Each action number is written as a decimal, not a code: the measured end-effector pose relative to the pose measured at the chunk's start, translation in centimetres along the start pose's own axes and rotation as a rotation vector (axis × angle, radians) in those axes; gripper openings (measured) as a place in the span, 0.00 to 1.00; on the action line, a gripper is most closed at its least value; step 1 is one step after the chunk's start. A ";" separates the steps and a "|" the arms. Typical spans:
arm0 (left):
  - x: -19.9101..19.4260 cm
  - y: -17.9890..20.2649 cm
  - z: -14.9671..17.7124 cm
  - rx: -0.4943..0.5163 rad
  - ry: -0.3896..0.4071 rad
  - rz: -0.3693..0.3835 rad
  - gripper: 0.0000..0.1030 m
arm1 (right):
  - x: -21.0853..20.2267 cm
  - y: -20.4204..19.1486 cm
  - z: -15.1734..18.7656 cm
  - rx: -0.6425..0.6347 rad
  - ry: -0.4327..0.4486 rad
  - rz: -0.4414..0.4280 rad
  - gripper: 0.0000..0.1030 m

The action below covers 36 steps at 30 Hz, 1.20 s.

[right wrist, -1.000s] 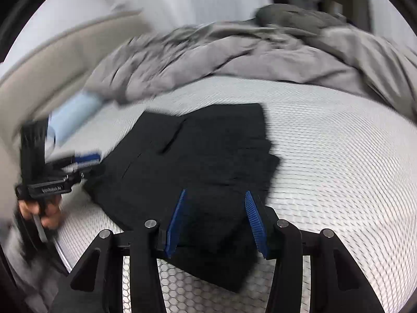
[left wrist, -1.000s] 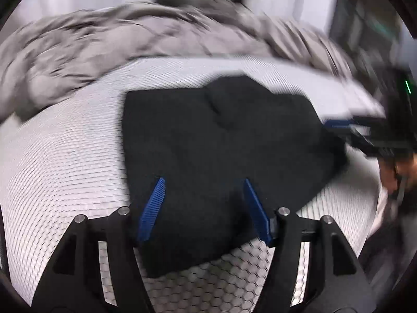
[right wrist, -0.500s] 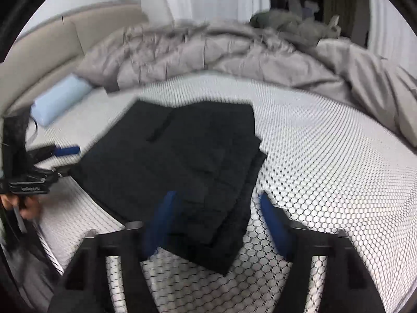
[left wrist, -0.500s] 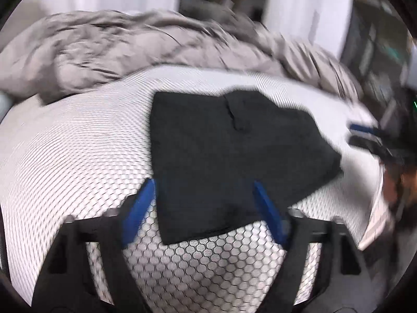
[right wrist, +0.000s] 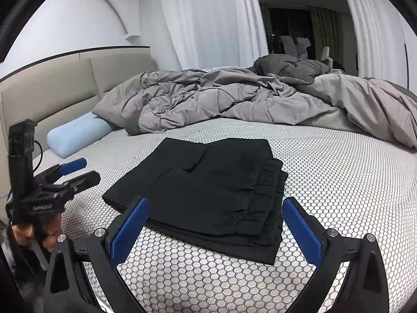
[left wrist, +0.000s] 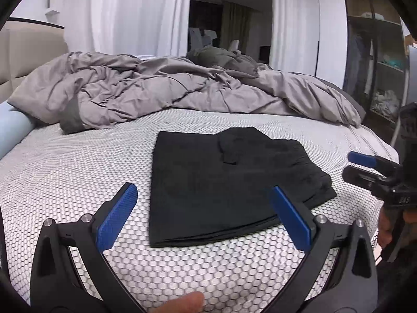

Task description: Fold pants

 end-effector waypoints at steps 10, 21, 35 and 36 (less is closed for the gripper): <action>2.0 1.4 -0.1 0.057 -0.014 0.004 0.99 | -0.1 -0.2 -0.1 0.011 0.017 -0.005 1.00; 2.2 0.8 0.1 0.049 -0.011 -0.015 0.99 | 0.0 -0.7 0.1 -0.005 0.021 0.000 1.00; 1.9 -0.7 0.0 0.019 0.003 -0.032 0.99 | 0.4 -0.8 0.3 -0.026 0.009 0.004 1.00; 1.9 -0.8 0.0 0.020 0.003 -0.031 0.99 | 0.4 -0.9 0.3 -0.025 0.011 0.006 1.00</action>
Point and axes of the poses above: each gripper's, at about its wrist camera, not at the fingertips, and x roughly the way its jaws point, y to its right, z to its underside, the point moved 7 cm from there along x, roughly the way its jaws point, and after that the axes turned 5 degrees about z, right-handed, at the moved point
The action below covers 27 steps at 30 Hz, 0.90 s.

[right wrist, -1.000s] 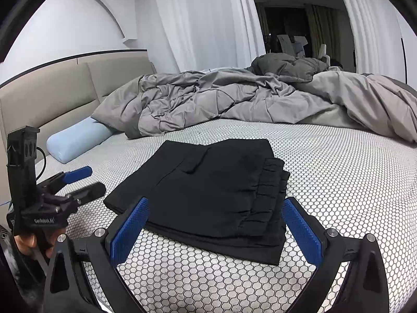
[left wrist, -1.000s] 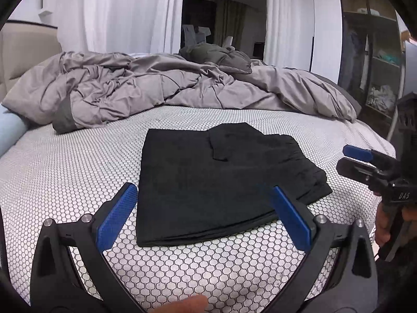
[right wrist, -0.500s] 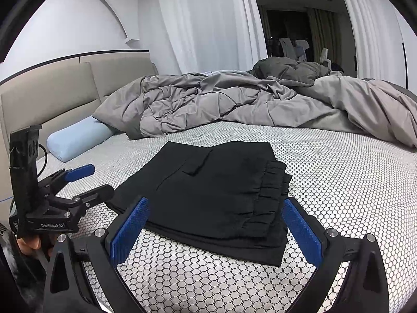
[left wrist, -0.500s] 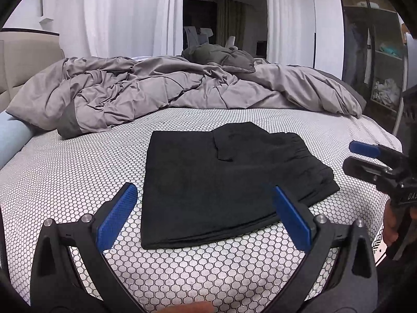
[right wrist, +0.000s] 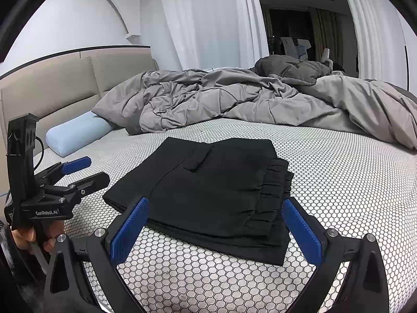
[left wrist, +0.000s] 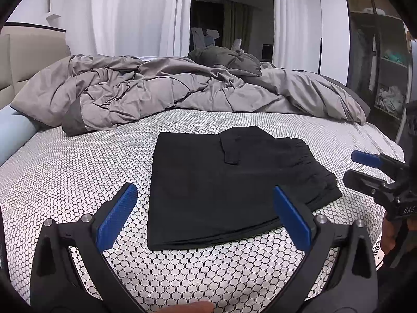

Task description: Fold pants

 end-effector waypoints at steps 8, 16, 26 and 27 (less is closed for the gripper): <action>0.0 0.0 0.0 0.003 -0.001 0.001 0.99 | 0.2 0.2 0.0 -0.009 0.006 0.006 1.00; -0.1 0.0 -0.1 0.002 0.001 0.001 0.99 | 0.3 0.2 0.1 -0.017 -0.001 0.005 1.00; -0.2 -0.5 -0.2 0.004 0.002 0.000 0.99 | 0.4 0.3 0.2 -0.016 -0.001 0.004 1.00; -0.2 -0.5 -0.2 0.005 0.002 0.000 0.99 | 0.4 0.3 0.2 -0.016 0.000 0.006 1.00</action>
Point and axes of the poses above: each gripper's, at about its wrist camera, not at the fingertips, and x roughly the way its jaws point, y to its right, z to its underside, the point moved 7 cm from there along x, roughly the way its jaws point, and after that the axes turned 5 degrees about z, right-handed, at the moved point
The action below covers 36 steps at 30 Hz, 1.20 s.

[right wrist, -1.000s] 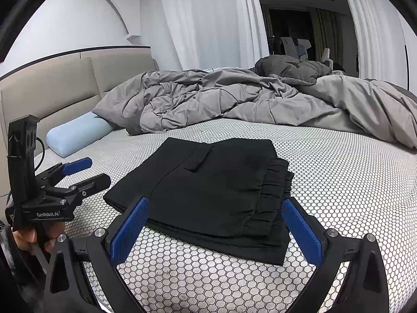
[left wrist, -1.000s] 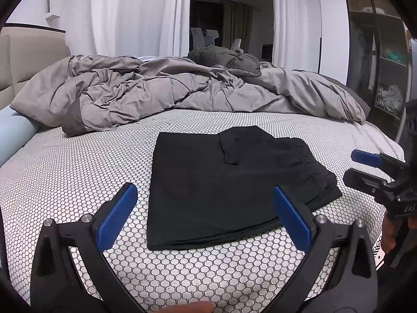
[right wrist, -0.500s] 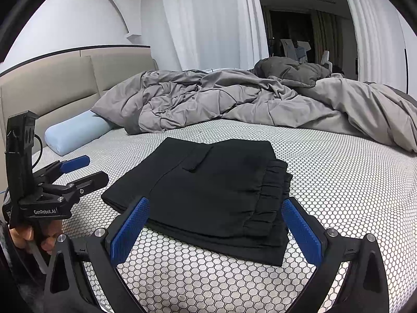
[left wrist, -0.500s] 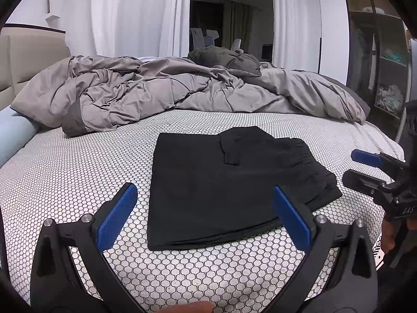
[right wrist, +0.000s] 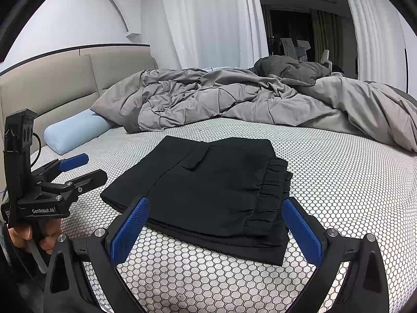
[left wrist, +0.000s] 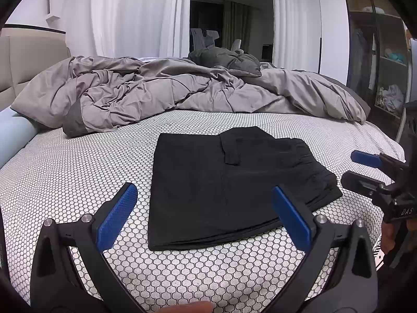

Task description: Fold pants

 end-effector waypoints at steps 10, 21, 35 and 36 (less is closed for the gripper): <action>0.0 -0.3 -0.1 0.004 0.001 0.001 0.99 | 0.0 0.0 0.0 0.003 0.000 0.001 1.00; 0.0 -0.5 -0.1 0.005 0.001 0.005 0.99 | 0.0 0.0 0.0 0.003 0.000 0.001 1.00; 0.0 -0.6 -0.2 0.006 0.003 0.004 0.99 | 0.0 0.0 0.1 0.004 -0.003 0.003 1.00; 0.0 -0.6 -0.2 0.006 0.003 0.003 0.99 | 0.0 0.0 0.1 0.006 -0.003 0.005 1.00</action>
Point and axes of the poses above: each gripper's, at about its wrist camera, not at the fingertips, and x roughly the way its jaws point, y to its right, z to its underside, the point moved 7 cm from there along x, roughly the way its jaws point, and after that the axes turned 5 degrees about z, right-handed, at the moved point
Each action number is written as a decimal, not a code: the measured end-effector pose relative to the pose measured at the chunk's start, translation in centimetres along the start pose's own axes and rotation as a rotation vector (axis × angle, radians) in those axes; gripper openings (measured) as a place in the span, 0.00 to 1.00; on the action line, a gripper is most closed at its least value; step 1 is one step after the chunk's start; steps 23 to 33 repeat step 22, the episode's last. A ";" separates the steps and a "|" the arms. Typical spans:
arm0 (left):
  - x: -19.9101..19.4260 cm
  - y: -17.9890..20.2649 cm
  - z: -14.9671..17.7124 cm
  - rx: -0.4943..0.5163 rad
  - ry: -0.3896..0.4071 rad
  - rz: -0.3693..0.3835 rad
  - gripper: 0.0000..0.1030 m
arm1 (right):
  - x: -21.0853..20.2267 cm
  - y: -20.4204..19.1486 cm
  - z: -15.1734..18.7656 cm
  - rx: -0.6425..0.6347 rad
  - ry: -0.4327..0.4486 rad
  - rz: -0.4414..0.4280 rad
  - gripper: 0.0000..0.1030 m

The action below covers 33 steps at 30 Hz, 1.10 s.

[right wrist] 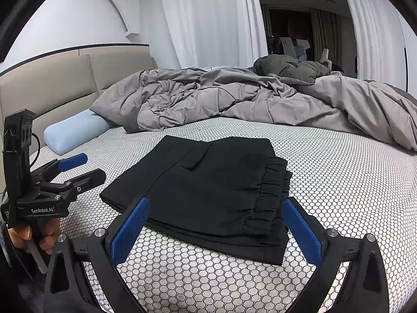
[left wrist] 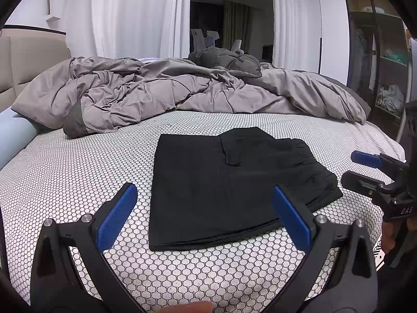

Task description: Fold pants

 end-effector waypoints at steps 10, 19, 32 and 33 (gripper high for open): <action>0.0 -0.1 0.0 0.001 0.001 0.002 0.99 | 0.0 -0.1 0.0 0.006 -0.004 -0.002 1.00; 0.1 -0.2 -0.2 0.006 0.000 0.006 0.99 | 0.2 -0.3 0.0 0.002 -0.010 0.000 1.00; 0.3 -0.3 -0.3 0.004 -0.001 0.008 0.99 | 0.2 -0.3 0.0 0.003 -0.010 -0.001 1.00; 0.3 -0.3 -0.3 0.004 -0.001 0.008 0.99 | 0.2 -0.3 0.0 0.003 -0.010 -0.001 1.00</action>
Point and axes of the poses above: each gripper's, at about its wrist camera, not at the fingertips, and x roughly the way its jaws point, y to its right, z to its underside, the point moved 7 cm from there along x, roughly the way its jaws point, and after that the axes turned 5 degrees about z, right-handed, at the moved point
